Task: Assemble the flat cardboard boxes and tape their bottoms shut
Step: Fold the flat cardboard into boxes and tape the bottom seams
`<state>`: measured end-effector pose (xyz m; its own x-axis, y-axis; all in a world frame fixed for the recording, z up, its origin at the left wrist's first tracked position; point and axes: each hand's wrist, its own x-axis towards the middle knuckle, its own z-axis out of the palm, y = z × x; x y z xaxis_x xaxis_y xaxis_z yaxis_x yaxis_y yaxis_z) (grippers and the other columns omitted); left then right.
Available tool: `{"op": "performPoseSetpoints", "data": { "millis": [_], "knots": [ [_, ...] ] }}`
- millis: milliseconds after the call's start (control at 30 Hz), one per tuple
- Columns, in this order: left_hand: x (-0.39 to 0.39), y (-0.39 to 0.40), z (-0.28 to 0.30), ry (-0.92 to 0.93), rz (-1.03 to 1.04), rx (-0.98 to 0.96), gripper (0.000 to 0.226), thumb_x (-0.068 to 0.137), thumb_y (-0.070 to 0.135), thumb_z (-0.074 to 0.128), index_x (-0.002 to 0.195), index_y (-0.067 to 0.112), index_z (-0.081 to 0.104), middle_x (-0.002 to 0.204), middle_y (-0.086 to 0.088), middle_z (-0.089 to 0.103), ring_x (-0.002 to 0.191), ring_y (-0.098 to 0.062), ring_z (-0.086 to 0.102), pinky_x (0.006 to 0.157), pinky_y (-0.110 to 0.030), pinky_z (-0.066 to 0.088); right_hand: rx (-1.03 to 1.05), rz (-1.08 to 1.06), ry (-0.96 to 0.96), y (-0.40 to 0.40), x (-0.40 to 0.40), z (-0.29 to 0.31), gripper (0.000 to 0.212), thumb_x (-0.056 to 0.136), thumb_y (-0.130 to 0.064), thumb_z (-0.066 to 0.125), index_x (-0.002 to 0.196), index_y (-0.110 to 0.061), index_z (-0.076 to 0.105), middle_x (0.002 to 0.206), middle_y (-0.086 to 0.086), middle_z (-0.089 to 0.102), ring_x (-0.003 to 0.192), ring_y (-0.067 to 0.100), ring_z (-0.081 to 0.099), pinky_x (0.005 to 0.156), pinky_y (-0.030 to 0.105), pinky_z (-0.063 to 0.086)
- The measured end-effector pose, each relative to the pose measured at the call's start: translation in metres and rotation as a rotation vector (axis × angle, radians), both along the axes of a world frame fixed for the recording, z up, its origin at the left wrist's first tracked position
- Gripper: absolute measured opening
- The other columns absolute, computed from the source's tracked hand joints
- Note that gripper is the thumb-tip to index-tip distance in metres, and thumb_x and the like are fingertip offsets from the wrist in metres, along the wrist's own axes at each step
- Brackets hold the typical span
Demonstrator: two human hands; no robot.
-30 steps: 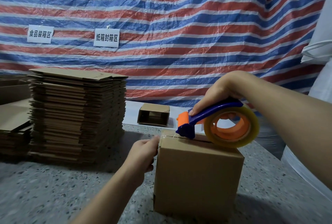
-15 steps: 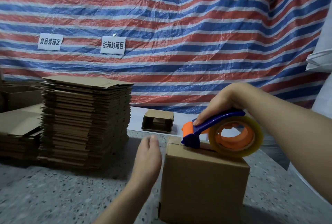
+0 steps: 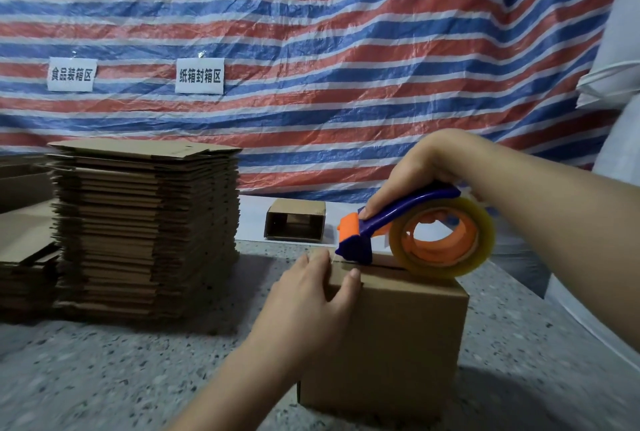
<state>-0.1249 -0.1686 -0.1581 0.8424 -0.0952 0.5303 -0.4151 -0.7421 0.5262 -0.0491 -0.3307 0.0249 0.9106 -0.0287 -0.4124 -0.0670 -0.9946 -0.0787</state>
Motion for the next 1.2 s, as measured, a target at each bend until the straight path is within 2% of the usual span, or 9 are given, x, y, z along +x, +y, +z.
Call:
{"op": "performPoseSetpoints", "data": {
  "millis": [200,367,533,700,800,867,900,1033,1200],
  "knots": [
    [-0.002,0.002,0.003,0.053,0.042,0.087,0.055,0.093,0.068,0.033,0.131,0.031,0.046,0.109,0.005,0.066,0.095,-0.012,0.060,0.083,-0.037,0.053,-0.009,-0.012,0.008,-0.003,-0.003,0.003,0.059,0.078,-0.068,0.070,0.089,-0.009,0.070,0.069,0.006,0.071,0.053,0.016,0.067,0.049,0.024,0.054],
    [-0.001,0.003,0.004,0.034,0.151,0.288,0.065,0.088,0.076,0.018,0.139,0.040,0.036,0.115,0.007,0.067,0.099,-0.016,0.063,0.077,-0.034,0.054,0.020,-0.060,0.032,-0.026,-0.007,0.010,0.065,0.067,-0.069,0.076,0.092,-0.009,0.071,0.071,0.008,0.072,0.056,0.019,0.069,0.051,0.026,0.055],
    [-0.001,0.004,0.004,0.020,0.188,0.336,0.071,0.084,0.078,0.013,0.140,0.042,0.036,0.114,0.008,0.067,0.101,-0.016,0.063,0.073,-0.032,0.049,-0.077,-0.125,0.060,-0.076,-0.011,0.006,0.107,0.030,-0.079,0.085,0.110,-0.009,0.069,0.085,0.009,0.077,0.070,0.020,0.074,0.062,0.028,0.058],
    [-0.003,0.002,0.011,0.013,0.168,0.431,0.062,0.087,0.076,0.012,0.132,0.042,0.039,0.103,0.011,0.065,0.086,-0.011,0.059,0.062,-0.029,0.044,-0.046,-0.184,0.081,-0.113,-0.020,-0.006,0.113,0.030,-0.079,0.085,0.117,-0.010,0.068,0.094,0.009,0.077,0.077,0.020,0.073,0.067,0.029,0.058],
    [-0.002,0.002,0.021,0.013,0.130,0.534,0.059,0.093,0.069,0.014,0.130,0.036,0.046,0.124,0.010,0.060,0.109,-0.008,0.057,0.090,-0.030,0.050,-0.018,-0.210,0.087,-0.114,-0.022,-0.012,0.101,0.041,-0.075,0.081,0.116,-0.009,0.067,0.089,0.008,0.077,0.072,0.020,0.073,0.063,0.027,0.058],
    [-0.001,-0.004,0.029,0.008,0.097,0.633,0.053,0.101,0.055,0.018,0.138,0.030,0.046,0.153,0.004,0.041,0.136,-0.010,0.041,0.114,-0.032,0.033,-0.046,-0.187,0.077,-0.111,-0.023,-0.011,0.101,0.039,-0.077,0.079,0.115,-0.011,0.067,0.088,0.007,0.078,0.072,0.018,0.074,0.062,0.026,0.058],
    [-0.001,-0.008,0.033,0.014,0.072,0.659,0.051,0.103,0.049,0.020,0.140,0.026,0.046,0.156,0.001,0.037,0.139,-0.011,0.037,0.115,-0.031,0.027,-0.065,-0.169,0.073,-0.110,-0.023,-0.011,0.103,0.036,-0.079,0.077,0.114,-0.012,0.067,0.089,0.006,0.078,0.072,0.018,0.074,0.062,0.025,0.058],
    [-0.001,-0.038,0.039,-0.014,-0.048,0.659,0.047,0.104,0.043,0.022,0.135,0.020,0.049,0.135,-0.003,0.056,0.124,-0.016,0.050,0.102,-0.029,0.037,-0.040,-0.155,0.060,-0.113,-0.023,-0.013,0.105,0.034,-0.079,0.078,0.115,-0.013,0.065,0.086,0.005,0.078,0.070,0.017,0.074,0.061,0.025,0.058],
    [0.005,-0.070,0.038,0.104,-0.100,0.749,0.086,0.089,0.076,0.021,0.153,0.019,0.026,0.158,-0.005,0.032,0.144,-0.023,0.030,0.117,-0.044,0.026,0.057,-0.186,0.073,-0.126,-0.021,-0.021,0.111,0.026,-0.075,0.085,0.114,-0.010,0.065,0.084,0.008,0.077,0.068,0.019,0.074,0.062,0.028,0.059]
  ]
}}
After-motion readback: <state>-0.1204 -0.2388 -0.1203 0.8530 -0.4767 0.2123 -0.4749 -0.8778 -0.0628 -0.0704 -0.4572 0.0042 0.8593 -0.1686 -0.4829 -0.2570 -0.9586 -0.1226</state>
